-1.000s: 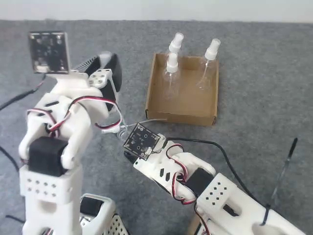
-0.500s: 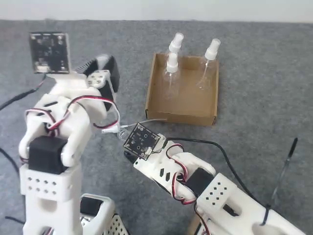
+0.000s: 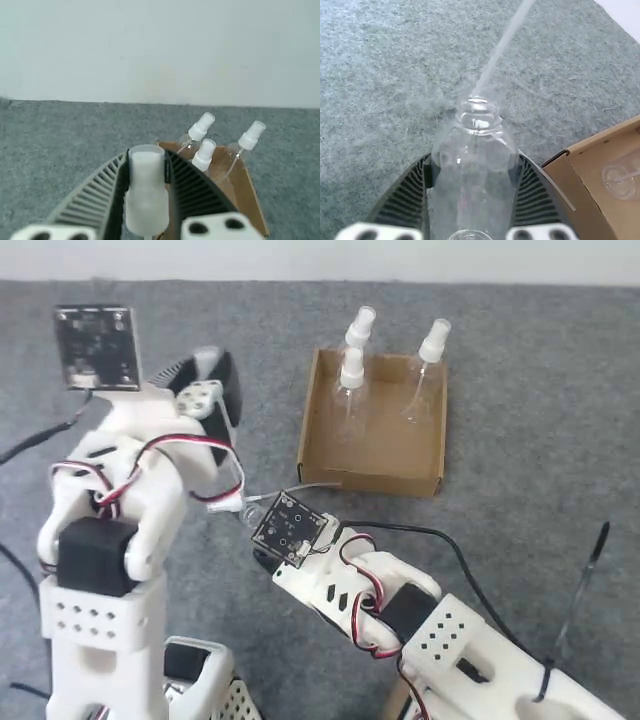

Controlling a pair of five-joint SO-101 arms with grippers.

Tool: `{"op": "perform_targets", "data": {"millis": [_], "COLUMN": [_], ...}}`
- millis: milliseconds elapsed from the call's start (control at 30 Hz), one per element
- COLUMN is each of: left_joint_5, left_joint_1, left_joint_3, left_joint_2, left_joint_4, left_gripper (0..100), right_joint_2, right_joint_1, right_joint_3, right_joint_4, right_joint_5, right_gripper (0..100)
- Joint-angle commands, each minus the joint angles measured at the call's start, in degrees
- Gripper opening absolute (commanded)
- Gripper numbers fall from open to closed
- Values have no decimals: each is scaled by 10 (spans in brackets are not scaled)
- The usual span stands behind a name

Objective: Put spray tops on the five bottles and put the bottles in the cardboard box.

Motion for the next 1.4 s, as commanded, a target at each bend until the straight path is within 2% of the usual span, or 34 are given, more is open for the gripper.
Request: {"op": "perform_targets", "data": {"millis": [0,200,400,567,667,833,1000,1367], "left_joint_5": [-3,-3,-3,6,31,30,-7,-10], "left_joint_1": [12,14,14,14,15,14,14,14], "left_joint_3": [-14,20,116,159,180,273,351,378], "left_joint_2": [-16,-15,-16,-18,-49,-156,-237,-258], "left_joint_4": [9,4,-50,-64,-66,-116,-143,-145], "left_gripper": [12,12,12,12,12,12,12,12], "right_joint_2": [-23,-23,-23,-23,-23,-23,-23,-23], "right_joint_1": [-3,-3,-3,0,0,0,0,-1], "right_joint_3": [-5,-5,-5,2,2,2,4,5], "right_joint_4": [-16,-16,-22,-44,-44,-42,-42,-36], "right_joint_5": [-3,-3,-6,-6,-6,-4,-3,-2], "right_gripper": [6,6,6,6,6,6,6,6]}}
